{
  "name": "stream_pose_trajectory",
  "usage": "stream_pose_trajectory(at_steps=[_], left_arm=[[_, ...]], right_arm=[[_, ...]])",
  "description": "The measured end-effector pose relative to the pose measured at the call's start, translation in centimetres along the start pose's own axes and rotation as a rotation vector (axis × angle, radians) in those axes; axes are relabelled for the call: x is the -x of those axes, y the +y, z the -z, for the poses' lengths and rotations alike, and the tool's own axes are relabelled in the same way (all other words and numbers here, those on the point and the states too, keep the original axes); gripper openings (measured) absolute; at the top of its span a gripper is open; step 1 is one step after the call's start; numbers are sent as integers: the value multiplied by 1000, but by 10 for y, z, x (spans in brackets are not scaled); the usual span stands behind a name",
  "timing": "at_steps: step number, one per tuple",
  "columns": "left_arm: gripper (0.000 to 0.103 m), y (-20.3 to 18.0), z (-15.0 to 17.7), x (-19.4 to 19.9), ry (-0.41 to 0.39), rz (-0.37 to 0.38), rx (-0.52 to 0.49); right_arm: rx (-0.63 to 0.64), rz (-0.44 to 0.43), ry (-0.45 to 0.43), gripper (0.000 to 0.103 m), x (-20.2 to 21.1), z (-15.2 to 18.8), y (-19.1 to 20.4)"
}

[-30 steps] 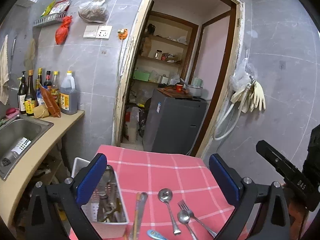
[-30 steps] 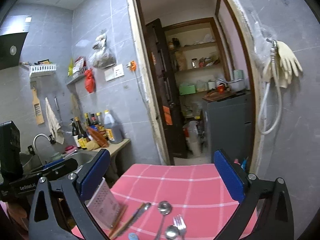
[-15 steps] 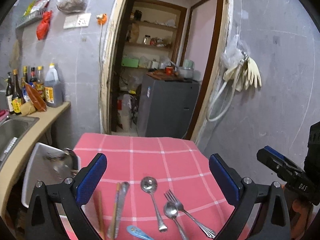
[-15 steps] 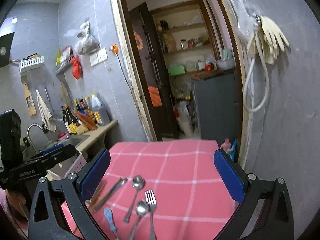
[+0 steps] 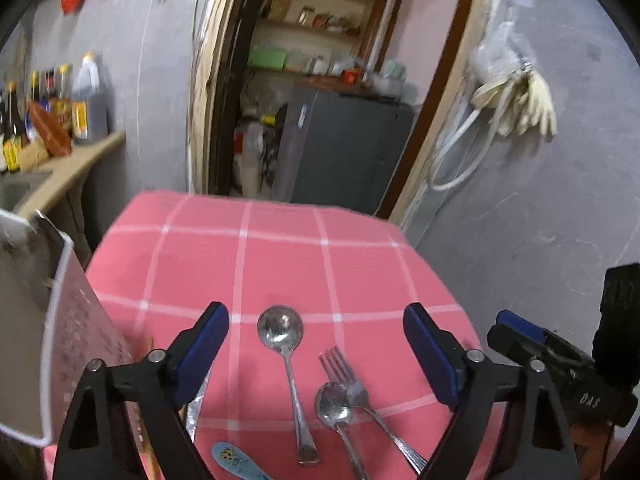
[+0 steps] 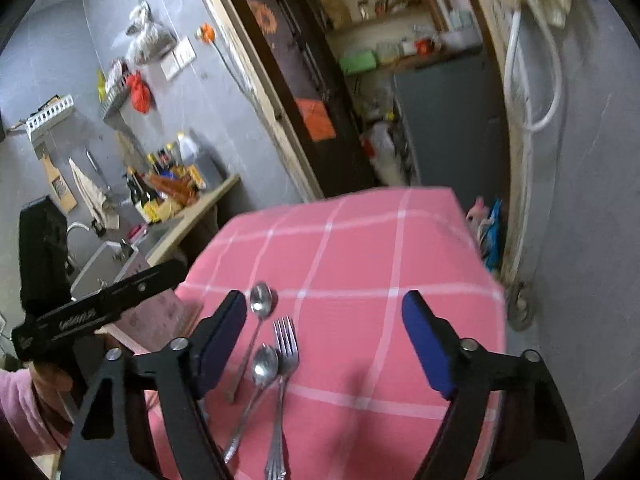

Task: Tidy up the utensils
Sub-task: 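Move both tools over the loose spoons and fork on the tablecloth, then close the left tool on a silver spoon while the right tool grasps the silver fork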

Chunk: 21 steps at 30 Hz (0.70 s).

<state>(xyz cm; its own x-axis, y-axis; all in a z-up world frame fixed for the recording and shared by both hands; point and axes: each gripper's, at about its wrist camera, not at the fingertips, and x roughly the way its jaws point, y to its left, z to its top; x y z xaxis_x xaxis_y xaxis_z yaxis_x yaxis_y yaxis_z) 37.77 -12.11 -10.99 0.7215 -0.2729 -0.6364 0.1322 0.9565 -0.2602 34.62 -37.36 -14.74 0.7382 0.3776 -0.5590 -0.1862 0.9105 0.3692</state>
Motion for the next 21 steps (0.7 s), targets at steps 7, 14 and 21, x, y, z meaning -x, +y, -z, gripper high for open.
stream_pose_trajectory(at_steps=[7, 14, 21], left_arm=[[64, 20, 6, -50, 150, -14, 79], [54, 36, 13, -81, 214, -24, 135], [47, 49, 14, -97, 242, -13, 187]], right_arm=[[29, -39, 154, 46, -50, 20, 3], [85, -101, 271, 27, -91, 25, 17], [88, -153, 356, 24, -118, 29, 26]])
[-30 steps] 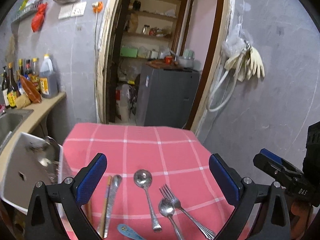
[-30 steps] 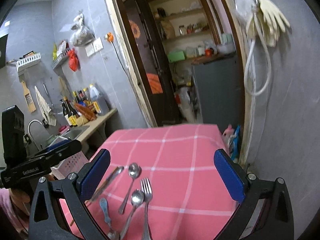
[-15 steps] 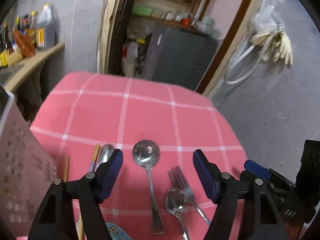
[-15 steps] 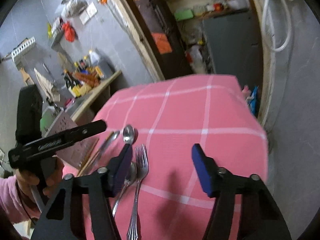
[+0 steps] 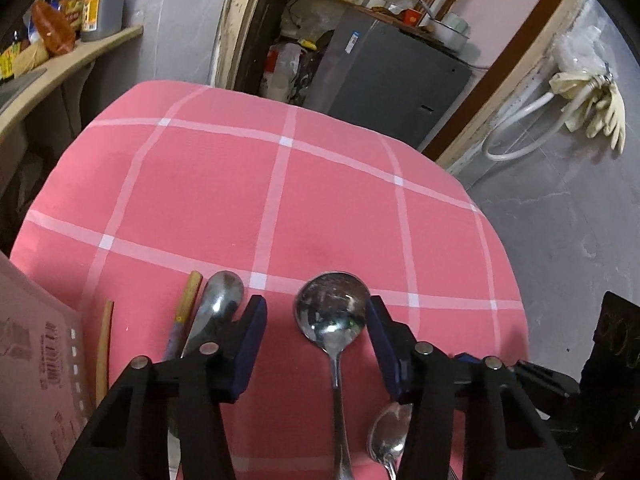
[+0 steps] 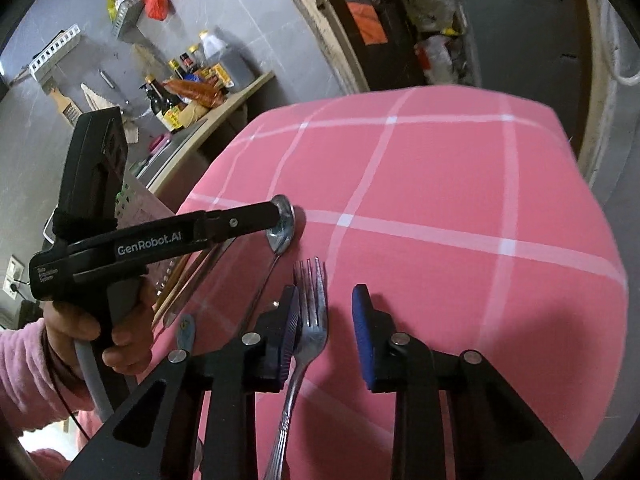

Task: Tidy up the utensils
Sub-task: 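Close the left tool on a silver spoon while the right tool grasps the silver fork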

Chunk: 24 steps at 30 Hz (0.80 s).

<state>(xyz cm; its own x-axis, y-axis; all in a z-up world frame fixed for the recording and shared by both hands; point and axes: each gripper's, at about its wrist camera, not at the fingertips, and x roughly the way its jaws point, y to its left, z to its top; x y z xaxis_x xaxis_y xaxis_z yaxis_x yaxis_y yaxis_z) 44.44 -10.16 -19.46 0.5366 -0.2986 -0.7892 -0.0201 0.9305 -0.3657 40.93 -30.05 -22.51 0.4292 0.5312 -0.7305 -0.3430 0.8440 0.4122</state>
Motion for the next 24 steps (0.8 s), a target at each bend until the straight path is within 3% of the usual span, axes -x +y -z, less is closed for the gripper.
stream_pose_trajectory(at_steps=[4, 13, 17, 24], left_arm=[[46, 5, -1, -7, 13, 8, 11], [33, 8, -8, -13, 22, 34, -7], [20, 10, -8, -17, 37, 72, 1], [10, 9, -7, -18, 46, 81, 11]], right_arm=[[15, -2, 27, 24, -11, -3, 4], [45, 2, 70, 21, -30, -14, 15], [58, -5, 93, 18, -35, -16, 16], [53, -23, 113, 16, -35, -15, 14]])
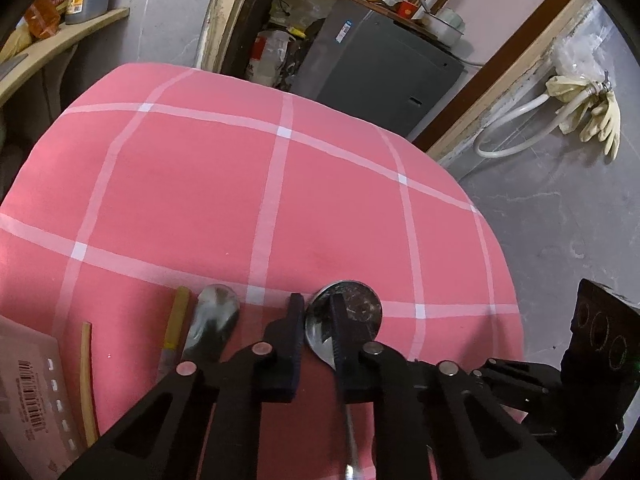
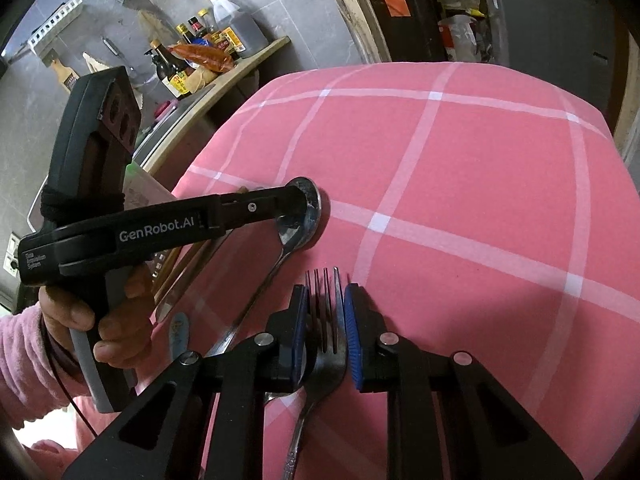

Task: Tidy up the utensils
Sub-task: 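Close the left tool on a silver spoon while the right tool grasps the silver fork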

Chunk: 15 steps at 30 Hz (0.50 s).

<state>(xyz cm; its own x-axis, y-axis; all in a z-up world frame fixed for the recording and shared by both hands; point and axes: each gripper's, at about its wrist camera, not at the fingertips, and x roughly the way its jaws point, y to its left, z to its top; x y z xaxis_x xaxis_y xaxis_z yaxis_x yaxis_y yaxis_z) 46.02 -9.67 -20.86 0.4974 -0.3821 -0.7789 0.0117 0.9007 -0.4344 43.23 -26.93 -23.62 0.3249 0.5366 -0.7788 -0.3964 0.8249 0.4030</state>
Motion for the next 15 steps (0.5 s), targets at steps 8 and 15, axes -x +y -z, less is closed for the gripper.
stream_pose_trajectory(at_steps=[8, 15], left_arm=[[5, -6, -2, 7, 3, 17, -18], [3, -19, -2, 16, 10, -17, -83]], right_arm=[[-70, -12, -31, 4, 15, 9, -8], [-128, -15, -85, 2, 30, 20, -13]])
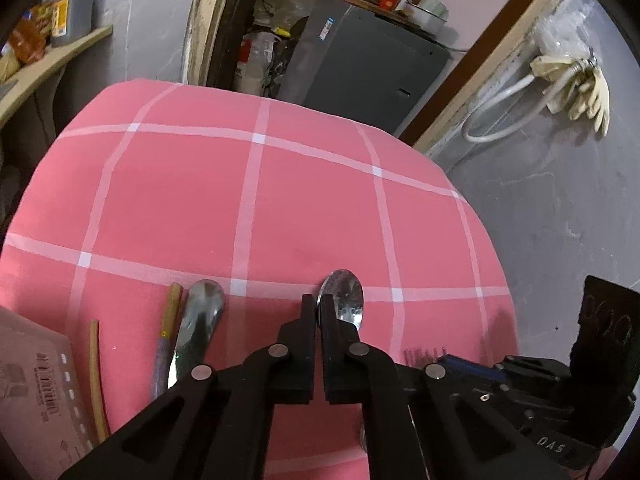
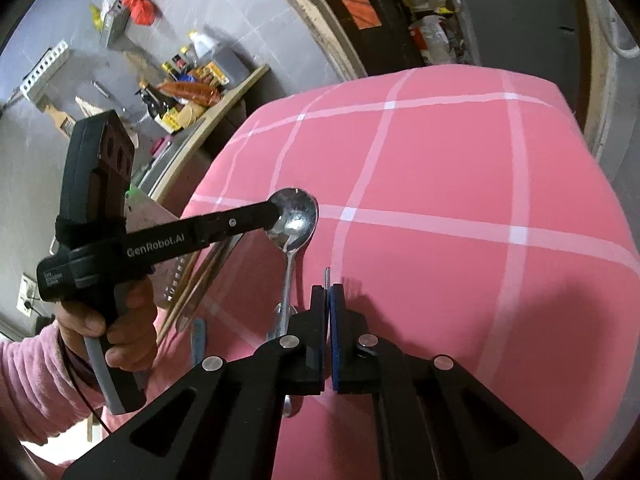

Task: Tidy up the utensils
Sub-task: 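Close the left tool on a silver spoon while the right tool grasps the silver fork, then lift the spoon with the left tool while the right tool carries the fork to the caddy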

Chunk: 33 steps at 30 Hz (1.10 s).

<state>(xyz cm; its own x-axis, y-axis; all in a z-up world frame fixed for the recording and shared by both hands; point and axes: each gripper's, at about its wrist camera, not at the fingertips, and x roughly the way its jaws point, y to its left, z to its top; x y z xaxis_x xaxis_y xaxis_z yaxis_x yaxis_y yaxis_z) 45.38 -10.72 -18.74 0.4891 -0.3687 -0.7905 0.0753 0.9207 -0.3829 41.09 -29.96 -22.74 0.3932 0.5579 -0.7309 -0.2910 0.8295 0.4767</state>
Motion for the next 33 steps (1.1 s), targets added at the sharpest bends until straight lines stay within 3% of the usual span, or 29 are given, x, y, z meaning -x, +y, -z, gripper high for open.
stream_pose_trajectory(at_steps=[8, 13, 18, 25, 33], left_arm=[[3, -21, -1, 32, -95, -37, -71], [3, -40, 2, 65, -220, -128, -156], [3, -47, -1, 96, -310, -174, -164], [3, -51, -10, 145, -412, -172, -161], [3, -47, -15, 215, -536, -152, -165]], right_arm=[[15, 52, -123, 2, 45, 7, 14], [59, 115, -224, 2, 83, 7, 28], [94, 180, -351, 2, 122, 1, 48], [164, 233, -491, 2, 169, -13, 85], [230, 234, -614, 2, 201, -35, 142]])
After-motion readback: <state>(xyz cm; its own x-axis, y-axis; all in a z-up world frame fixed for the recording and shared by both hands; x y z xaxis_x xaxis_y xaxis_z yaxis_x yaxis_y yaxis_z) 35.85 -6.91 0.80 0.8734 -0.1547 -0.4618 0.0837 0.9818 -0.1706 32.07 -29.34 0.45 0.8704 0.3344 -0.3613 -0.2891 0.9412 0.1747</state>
